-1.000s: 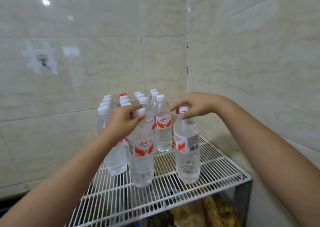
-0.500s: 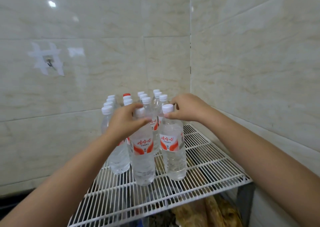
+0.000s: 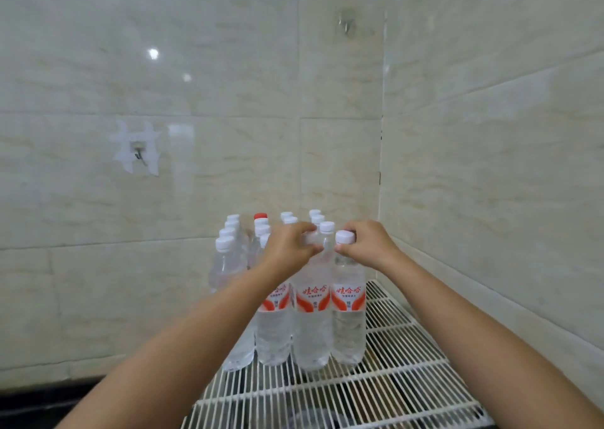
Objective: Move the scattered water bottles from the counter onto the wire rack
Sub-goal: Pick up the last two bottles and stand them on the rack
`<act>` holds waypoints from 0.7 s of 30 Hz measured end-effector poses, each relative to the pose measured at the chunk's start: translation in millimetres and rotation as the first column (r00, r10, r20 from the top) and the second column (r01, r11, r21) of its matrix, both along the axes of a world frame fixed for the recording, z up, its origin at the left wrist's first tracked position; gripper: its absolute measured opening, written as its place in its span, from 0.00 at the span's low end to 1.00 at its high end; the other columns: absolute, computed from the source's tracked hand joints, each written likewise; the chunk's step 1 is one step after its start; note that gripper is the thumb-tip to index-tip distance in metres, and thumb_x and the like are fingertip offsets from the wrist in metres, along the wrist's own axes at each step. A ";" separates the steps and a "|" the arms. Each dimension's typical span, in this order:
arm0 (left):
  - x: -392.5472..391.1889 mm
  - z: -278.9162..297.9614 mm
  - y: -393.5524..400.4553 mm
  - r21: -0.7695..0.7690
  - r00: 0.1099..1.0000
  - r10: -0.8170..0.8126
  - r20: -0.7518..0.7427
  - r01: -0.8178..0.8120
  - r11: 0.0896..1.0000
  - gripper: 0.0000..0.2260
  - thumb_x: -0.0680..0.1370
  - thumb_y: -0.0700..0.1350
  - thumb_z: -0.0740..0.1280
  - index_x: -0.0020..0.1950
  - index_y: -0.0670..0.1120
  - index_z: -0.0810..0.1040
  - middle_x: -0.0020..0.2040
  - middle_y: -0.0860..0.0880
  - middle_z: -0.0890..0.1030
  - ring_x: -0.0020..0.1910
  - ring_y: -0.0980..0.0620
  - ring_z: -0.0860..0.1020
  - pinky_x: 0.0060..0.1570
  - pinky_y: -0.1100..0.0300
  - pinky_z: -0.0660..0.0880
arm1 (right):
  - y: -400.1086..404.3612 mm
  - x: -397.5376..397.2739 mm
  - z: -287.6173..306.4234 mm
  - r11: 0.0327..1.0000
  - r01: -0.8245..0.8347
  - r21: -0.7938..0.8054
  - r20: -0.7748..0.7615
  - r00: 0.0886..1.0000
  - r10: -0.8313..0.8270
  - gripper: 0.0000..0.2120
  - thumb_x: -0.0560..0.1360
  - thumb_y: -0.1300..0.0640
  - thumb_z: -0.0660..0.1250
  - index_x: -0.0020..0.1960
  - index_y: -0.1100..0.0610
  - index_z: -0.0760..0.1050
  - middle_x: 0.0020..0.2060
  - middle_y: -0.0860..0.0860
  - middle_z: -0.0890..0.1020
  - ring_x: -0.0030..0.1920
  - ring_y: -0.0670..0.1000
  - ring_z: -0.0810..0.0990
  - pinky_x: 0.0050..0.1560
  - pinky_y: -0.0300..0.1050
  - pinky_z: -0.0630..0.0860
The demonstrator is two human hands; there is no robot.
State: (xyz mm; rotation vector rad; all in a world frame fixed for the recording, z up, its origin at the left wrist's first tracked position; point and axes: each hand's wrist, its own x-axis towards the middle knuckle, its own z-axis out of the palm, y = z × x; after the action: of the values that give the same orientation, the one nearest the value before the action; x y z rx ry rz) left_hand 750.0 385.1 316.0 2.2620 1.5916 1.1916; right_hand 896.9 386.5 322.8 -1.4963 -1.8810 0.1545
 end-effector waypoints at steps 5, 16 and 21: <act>5.3 -2.5 14.4 -0.010 0.999 0.047 0.003 -0.047 0.999 0.22 0.76 0.44 0.67 0.69 0.42 0.69 0.65 0.42 0.76 0.64 0.47 0.73 0.60 0.60 0.69 | 15.2 12.0 -7.0 0.996 -0.093 0.012 -0.050 0.994 0.093 0.10 0.71 0.63 0.69 0.52 0.63 0.78 0.45 0.59 0.80 0.45 0.50 0.73 0.38 0.39 0.67; 6.7 -7.9 32.4 -0.015 0.991 0.083 -0.108 -0.085 0.996 0.21 0.77 0.44 0.66 0.69 0.43 0.69 0.65 0.42 0.76 0.64 0.46 0.73 0.61 0.58 0.69 | 44.6 9.7 -29.8 0.981 -0.159 0.115 -0.207 0.962 0.180 0.18 0.73 0.62 0.67 0.62 0.60 0.74 0.56 0.57 0.81 0.52 0.51 0.77 0.52 0.40 0.71; 7.6 -20.7 35.7 0.098 0.967 0.096 -0.236 -0.074 0.992 0.21 0.79 0.46 0.61 0.71 0.44 0.64 0.70 0.46 0.70 0.67 0.48 0.69 0.64 0.58 0.66 | 48.7 13.1 -40.0 0.976 -0.183 0.121 -0.254 0.944 0.209 0.22 0.74 0.61 0.66 0.67 0.60 0.70 0.61 0.55 0.78 0.61 0.53 0.76 0.62 0.45 0.72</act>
State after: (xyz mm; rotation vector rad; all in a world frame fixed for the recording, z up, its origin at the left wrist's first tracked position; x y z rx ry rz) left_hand 757.6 420.9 295.3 2.5012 1.7684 1.0597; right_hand 910.0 435.3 282.8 -1.1589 -1.7886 0.3359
